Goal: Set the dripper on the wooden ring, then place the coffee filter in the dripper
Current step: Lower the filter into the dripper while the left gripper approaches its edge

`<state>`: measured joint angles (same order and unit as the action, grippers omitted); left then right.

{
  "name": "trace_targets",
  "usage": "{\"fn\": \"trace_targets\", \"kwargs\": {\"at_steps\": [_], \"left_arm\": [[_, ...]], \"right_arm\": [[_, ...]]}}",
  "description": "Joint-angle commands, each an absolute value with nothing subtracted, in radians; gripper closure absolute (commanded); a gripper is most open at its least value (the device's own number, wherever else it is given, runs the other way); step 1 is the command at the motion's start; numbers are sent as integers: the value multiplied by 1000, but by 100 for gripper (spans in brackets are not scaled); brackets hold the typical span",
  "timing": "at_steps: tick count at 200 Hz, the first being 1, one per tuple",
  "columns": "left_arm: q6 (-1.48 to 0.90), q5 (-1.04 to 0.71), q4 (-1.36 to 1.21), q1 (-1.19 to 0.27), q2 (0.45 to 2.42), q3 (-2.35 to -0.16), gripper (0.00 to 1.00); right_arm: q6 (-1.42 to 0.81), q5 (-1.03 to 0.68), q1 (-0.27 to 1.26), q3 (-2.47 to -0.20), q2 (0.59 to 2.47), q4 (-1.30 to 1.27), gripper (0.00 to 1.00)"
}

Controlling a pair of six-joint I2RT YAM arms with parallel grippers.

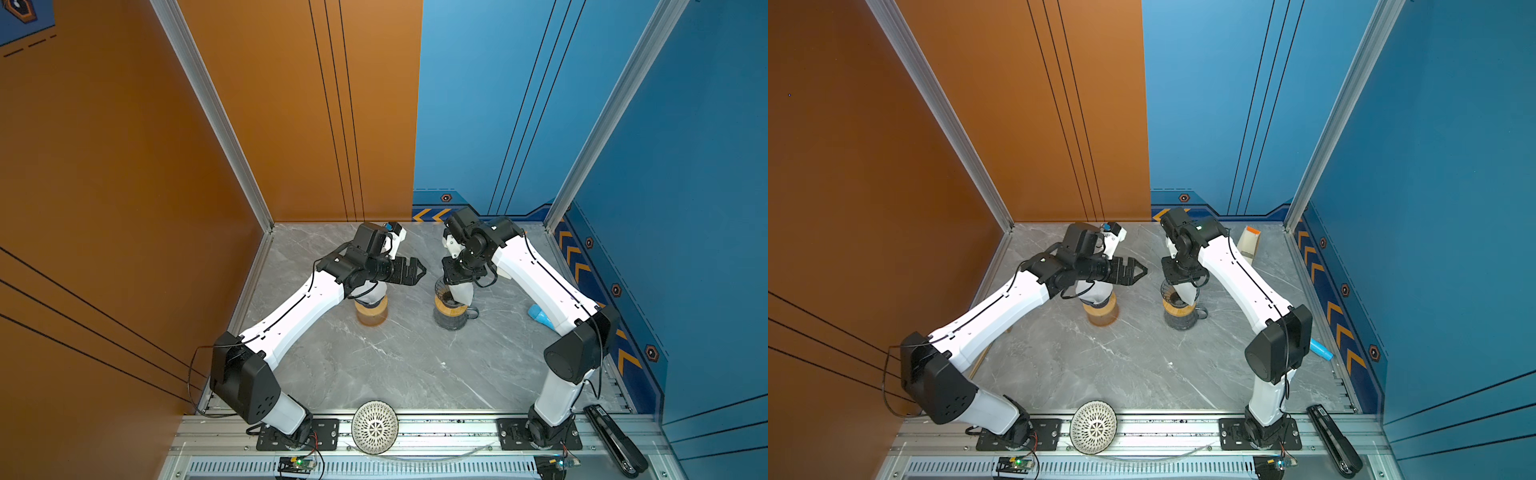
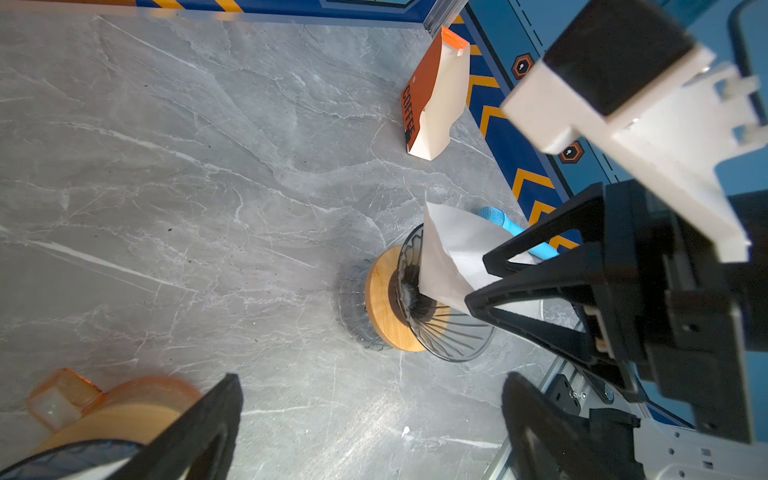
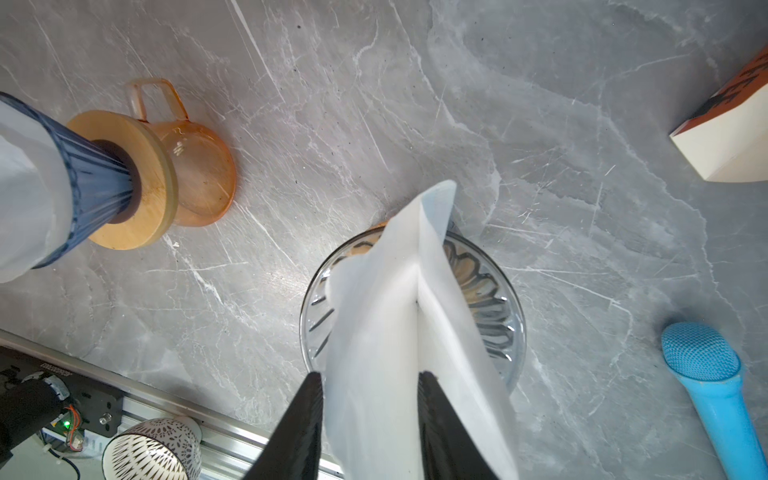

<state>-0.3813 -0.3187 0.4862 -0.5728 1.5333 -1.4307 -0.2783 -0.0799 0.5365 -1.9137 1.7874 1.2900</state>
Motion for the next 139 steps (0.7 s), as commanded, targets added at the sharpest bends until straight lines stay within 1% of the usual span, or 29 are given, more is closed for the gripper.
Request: {"fn": "trace_targets", "kwargs": {"at_steps": [1,67,102,139], "left_arm": [[-369,-345,511,-587,1562,-1491,2],[-383,-346,515,-659,1662,-1592,2],[-386,-329,573,-695,1736,-1663,0],[-395,-308,636,-715,1791,-1710,6]], "right_arm": [[-278,-95,528,-1909,1713,1256,62],[-261,-71,457,-1802,1595,1194,58],[-255,-74,419,-1683,1571,1166,57],[-259,-103,408,-1611,1575,1109,57]]}}
